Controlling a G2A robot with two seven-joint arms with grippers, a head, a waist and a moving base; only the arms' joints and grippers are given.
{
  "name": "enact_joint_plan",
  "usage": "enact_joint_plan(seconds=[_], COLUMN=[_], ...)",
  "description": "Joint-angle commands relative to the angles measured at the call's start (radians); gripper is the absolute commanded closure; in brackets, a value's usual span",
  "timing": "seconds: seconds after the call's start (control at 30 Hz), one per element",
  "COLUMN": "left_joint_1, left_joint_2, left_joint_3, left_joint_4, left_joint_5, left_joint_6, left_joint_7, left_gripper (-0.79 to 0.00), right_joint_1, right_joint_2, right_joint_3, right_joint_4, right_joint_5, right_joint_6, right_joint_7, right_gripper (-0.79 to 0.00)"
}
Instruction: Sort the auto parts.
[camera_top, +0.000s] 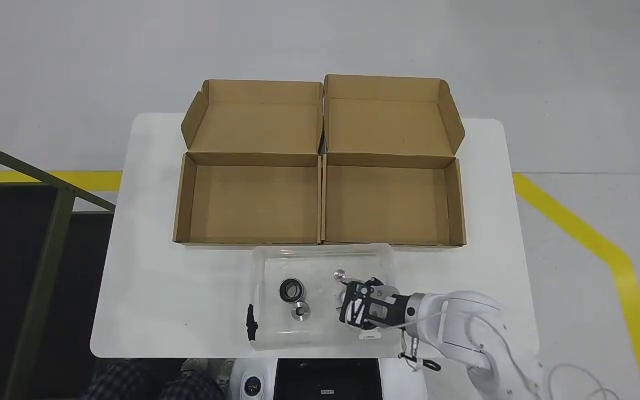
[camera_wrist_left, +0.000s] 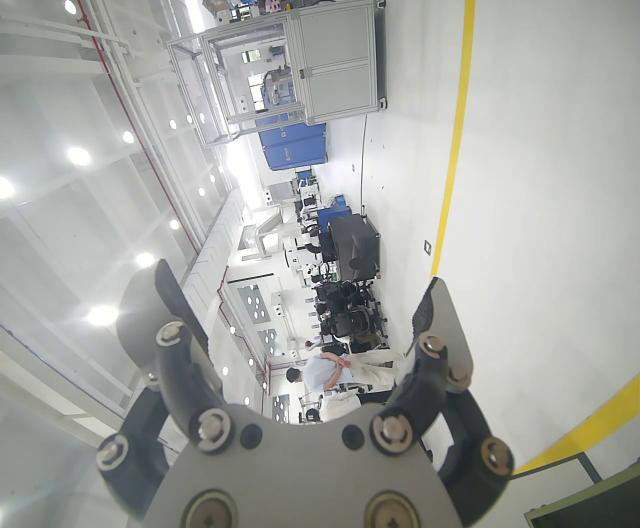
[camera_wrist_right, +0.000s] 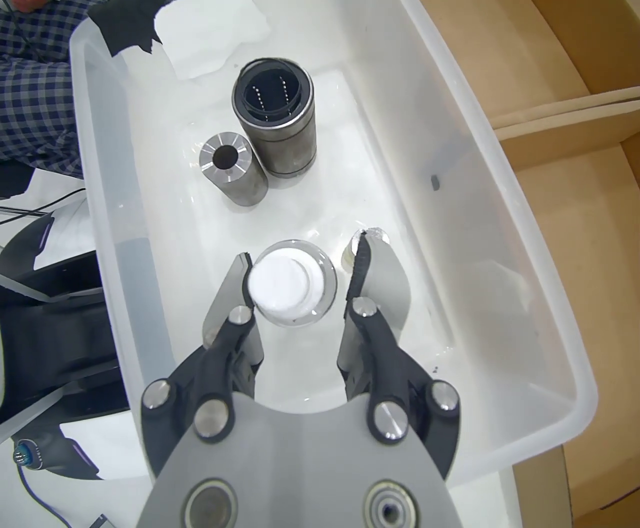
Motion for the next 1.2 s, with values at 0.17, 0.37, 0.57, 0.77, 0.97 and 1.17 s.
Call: enact_joint_plan(seconds=[0.17, 0.37, 0.57, 0.77, 0.97, 1.17], left_joint_1=[0.0, 0.0, 0.0, 0.0, 0.0, 0.0], left_joint_2=[0.0, 0.0, 0.0, 0.0, 0.0, 0.0], left_joint_3=[0.0, 0.0, 0.0, 0.0, 0.0, 0.0], left_joint_4=[0.0, 0.0, 0.0, 0.0, 0.0, 0.0], left_joint_5=[0.0, 0.0, 0.0, 0.0, 0.0, 0.0], left_joint_6=[0.0, 0.0, 0.0, 0.0, 0.0, 0.0], left_joint_7=[0.0, 0.0, 0.0, 0.0, 0.0, 0.0], left_gripper=[-0.785, -0.785, -0.785, -0.785, -0.785, -0.785], right_joint_1=[0.008, -0.006, -0.034, -0.061, -0.03, 0.064], right_joint_2=[0.004, 0.012, 0.024, 0.035, 0.03, 0.008], right_joint_3=[-0.004, 0.024, 0.089, 0.186, 0.211, 0.125], right_joint_4=[-0.015, -0.059, -0.103, -0.102, -0.036, 0.076], right_joint_5=[0.012, 0.031, 0.077, 0.174, 0.271, 0.399], right_joint_6=[-0.005, -0.014, -0.032, -0.099, -0.116, -0.016], right_joint_7=[0.015, 0.005, -0.04, -0.199, -0.428, -0.525], right_gripper=[0.0, 0.0, 0.0, 0.0, 0.0, 0.0])
